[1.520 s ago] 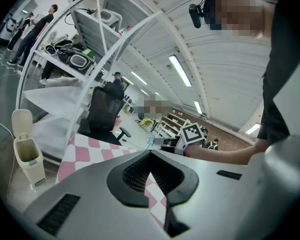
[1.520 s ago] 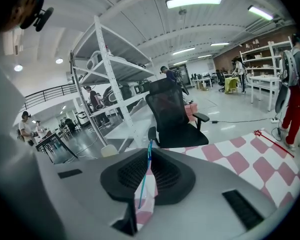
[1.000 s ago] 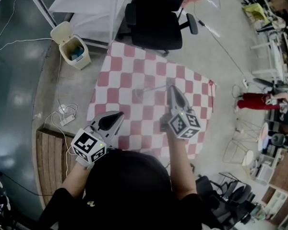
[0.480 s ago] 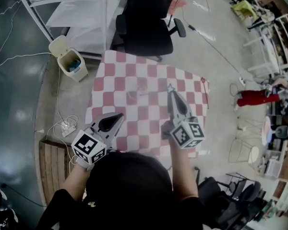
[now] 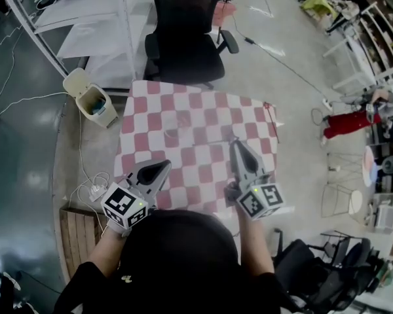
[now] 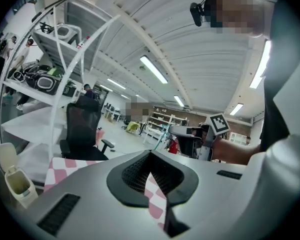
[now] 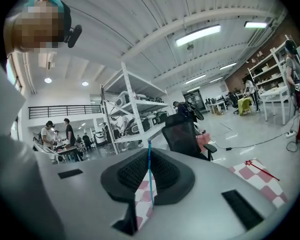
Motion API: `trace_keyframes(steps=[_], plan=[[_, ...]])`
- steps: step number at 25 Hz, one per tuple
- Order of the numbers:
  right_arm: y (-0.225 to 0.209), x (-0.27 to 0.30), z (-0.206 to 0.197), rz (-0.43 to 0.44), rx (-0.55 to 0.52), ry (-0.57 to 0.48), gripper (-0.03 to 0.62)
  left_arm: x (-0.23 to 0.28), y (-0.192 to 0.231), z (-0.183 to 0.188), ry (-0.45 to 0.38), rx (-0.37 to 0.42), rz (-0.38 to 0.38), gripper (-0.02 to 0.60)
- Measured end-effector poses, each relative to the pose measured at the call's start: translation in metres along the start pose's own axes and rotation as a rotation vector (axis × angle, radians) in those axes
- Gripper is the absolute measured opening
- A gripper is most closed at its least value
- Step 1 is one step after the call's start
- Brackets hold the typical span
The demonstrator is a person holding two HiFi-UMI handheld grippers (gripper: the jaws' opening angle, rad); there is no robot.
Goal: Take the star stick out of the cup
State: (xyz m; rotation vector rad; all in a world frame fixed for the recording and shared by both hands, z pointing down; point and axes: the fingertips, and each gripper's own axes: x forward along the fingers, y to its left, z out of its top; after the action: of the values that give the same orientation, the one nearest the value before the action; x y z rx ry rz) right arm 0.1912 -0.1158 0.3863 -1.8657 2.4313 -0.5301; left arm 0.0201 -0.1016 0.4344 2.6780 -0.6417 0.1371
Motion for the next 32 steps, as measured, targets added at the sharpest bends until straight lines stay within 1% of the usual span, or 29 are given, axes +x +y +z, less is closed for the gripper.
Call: trace_keyframes(steps=[5, 15, 25, 32], plan=[[0.001, -0.027, -0.003, -0.006, -0.034, 0.003, 0.028, 0.009, -0.014, 0.004, 0.003, 0.021, -0.03, 0.04], [-0.008, -0.066, -0.024, -0.037, -0.023, 0.004, 0.028, 0.027, -0.036, 0.004, 0.016, 0.051, -0.069, 0.04], [-0.019, -0.084, -0.032, -0.067, 0.004, -0.006, 0.028, 0.035, -0.048, 0.001, 0.028, 0.049, -0.088, 0.04], [-0.015, -0.084, -0.034, -0.066, -0.024, 0.01, 0.028, 0.035, -0.049, -0.001, 0.035, 0.048, -0.087, 0.04]])
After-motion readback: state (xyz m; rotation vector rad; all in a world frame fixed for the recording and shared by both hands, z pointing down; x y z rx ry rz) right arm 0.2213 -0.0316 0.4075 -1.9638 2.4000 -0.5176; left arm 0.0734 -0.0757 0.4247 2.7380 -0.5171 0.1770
